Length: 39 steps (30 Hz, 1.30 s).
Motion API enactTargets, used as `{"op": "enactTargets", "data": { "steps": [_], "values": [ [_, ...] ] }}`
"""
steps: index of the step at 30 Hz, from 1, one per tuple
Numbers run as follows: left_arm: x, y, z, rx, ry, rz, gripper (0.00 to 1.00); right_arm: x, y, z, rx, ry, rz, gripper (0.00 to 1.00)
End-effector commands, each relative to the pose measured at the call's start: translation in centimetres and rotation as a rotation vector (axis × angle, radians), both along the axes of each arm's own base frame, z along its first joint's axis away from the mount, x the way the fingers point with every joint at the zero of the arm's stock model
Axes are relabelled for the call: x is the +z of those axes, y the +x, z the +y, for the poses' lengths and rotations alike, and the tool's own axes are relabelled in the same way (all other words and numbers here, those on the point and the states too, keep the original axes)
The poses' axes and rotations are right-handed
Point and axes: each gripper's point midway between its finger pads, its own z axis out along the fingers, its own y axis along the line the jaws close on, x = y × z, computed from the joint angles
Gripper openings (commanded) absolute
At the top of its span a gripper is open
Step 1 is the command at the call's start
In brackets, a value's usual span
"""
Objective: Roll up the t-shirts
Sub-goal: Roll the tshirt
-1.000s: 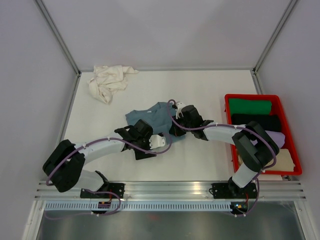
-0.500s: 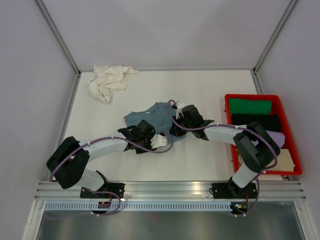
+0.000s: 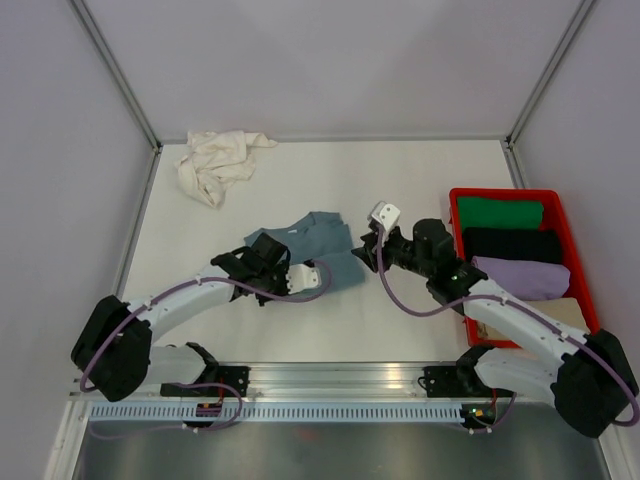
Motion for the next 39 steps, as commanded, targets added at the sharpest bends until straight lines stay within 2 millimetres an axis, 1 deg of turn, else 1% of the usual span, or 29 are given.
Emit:
{"op": "enactTargets", "data": {
  "steps": [1,2,3,4,5,6,7,8,9,12,13,15,17,18,20,21,23,25,27,28,29,30,31,34,35,36,37,38,39],
  "values": [
    [2.0,-0.4,0.0,-0.054,-0.106,0.060,0.02,0.9,-1.8,-0.4,0.159,-0.071,-0.241,0.50],
    [2.1,-0.4,0.1,-0.062,-0.112,0.057,0.02,-0.3,-2.5,-0.7,0.192,-0.104,-0.259,0.50],
    [2.3,-0.2,0.2,-0.079,-0.114,0.045,0.02,-0.5,-3.3,-0.4,0.226,-0.121,-0.289,0.50],
    [2.3,-0.3,0.2,-0.088,-0.121,0.052,0.03,-1.3,-3.6,-0.4,0.264,-0.179,-0.348,0.50],
    [2.2,-0.5,0.3,-0.107,-0.115,0.060,0.03,-2.4,-4.3,-0.2,0.304,-0.224,-0.364,0.50],
    [1.9,-0.7,0.4,-0.116,-0.113,0.074,0.03,-4.3,-6.0,0.6,0.381,-0.282,-0.347,0.50],
    [1.9,-0.8,0.4,-0.118,-0.124,0.086,0.03,-5.2,-5.9,0.5,0.388,-0.358,-0.380,0.50],
    [1.7,-0.8,0.6,-0.120,-0.121,0.093,0.03,-5.5,-6.2,0.9,0.401,-0.388,-0.383,0.50],
    [1.7,-0.8,0.7,-0.116,-0.122,0.097,0.03,-6.6,-6.3,1.1,0.412,-0.432,-0.370,0.50],
    [1.6,-0.6,1.2,-0.100,-0.130,0.102,0.03,-8.3,-5.7,1.1,0.390,-0.568,-0.434,0.50],
    [1.6,-0.7,1.3,-0.101,-0.131,0.105,0.03,-8.7,-6.1,1.5,0.411,-0.594,-0.460,0.51],
    [1.5,-0.8,1.4,-0.101,-0.127,0.108,0.03,-9.4,-5.2,1.9,0.399,-0.650,-0.512,0.52],
    [1.4,-0.8,1.5,-0.101,-0.122,0.112,0.03,-9.7,-4.4,2.2,0.397,-0.687,-0.543,0.53],
    [1.4,-0.8,1.5,-0.103,-0.121,0.113,0.03,-10.7,-4.2,2.3,0.418,-0.722,-0.544,0.53],
    [1.3,-0.7,1.5,-0.102,-0.115,0.111,0.03,-11.3,-3.8,2.8,0.430,-0.741,-0.535,0.53],
    [1.3,-0.6,1.5,-0.105,-0.114,0.109,0.03,-12.3,-3.6,2.8,0.432,-0.765,-0.518,0.53],
    [1.3,-0.6,1.6,-0.108,-0.114,0.106,0.03,-13.0,-2.8,2.9,0.388,-0.764,-0.528,0.53],
    [1.2,-0.7,1.7,-0.110,-0.113,0.113,0.03,-13.1,-2.3,2.5,0.334,-0.762,-0.532,0.54],
    [1.0,-0.9,1.8,-0.116,-0.108,0.123,0.03,-13.6,-2.1,2.6,0.319,-0.753,-0.525,0.54],
    [0.9,-1.0,1.9,-0.116,-0.106,0.126,0.03,-13.9,-2.2,2.6,0.311,-0.747,-0.503,0.50],
    [0.9,-1.0,1.9,-0.120,-0.105,0.128,0.03,-13.8,-1.9,3.0,0.308,-0.743,-0.493,0.44],
    [1.0,-1.0,1.9,-0.121,-0.104,0.128,0.03,-14.9,-2.2,2.6,0.324,-0.778,-0.443,0.32],
    [1.2,-1.0,1.8,-0.124,-0.110,0.127,0.03,-15.2,-2.2,2.5,0.321,-0.788,-0.413,0.01],
    [1.4,-1.6,2.1,-0.126,-0.114,0.152,0.04,-15.5,-3.4,2.3,0.359,-0.795,-0.302,0.00],
    [1.5,-1.8,2.2,-0.129,-0.115,0.157,0.04,-15.1,-4.2,3.1,0.383,-0.747,-0.255,0.00],
    [1.5,-2.6,2.3,-0.139,-0.115,0.188,0.04,-14.9,-5.2,2.5,0.403,-0.754,-0.200,0.00],
    [1.6,-3.0,2.4,-0.141,-0.117,0.206,0.05,-14.7,-6.3,2.6,0.437,-0.729,-0.146,0.00],
    [1.7,-3.5,2.4,-0.155,-0.120,0.220,0.05,-13.6,-6.7,3.2,0.448,-0.695,-0.115,0.00],
    [2.0,-4.7,2.6,-0.162,-0.126,0.268,0.05,-13.4,-8.6,2.9,0.471,-0.668,-0.013,0.00]
  ]
}}
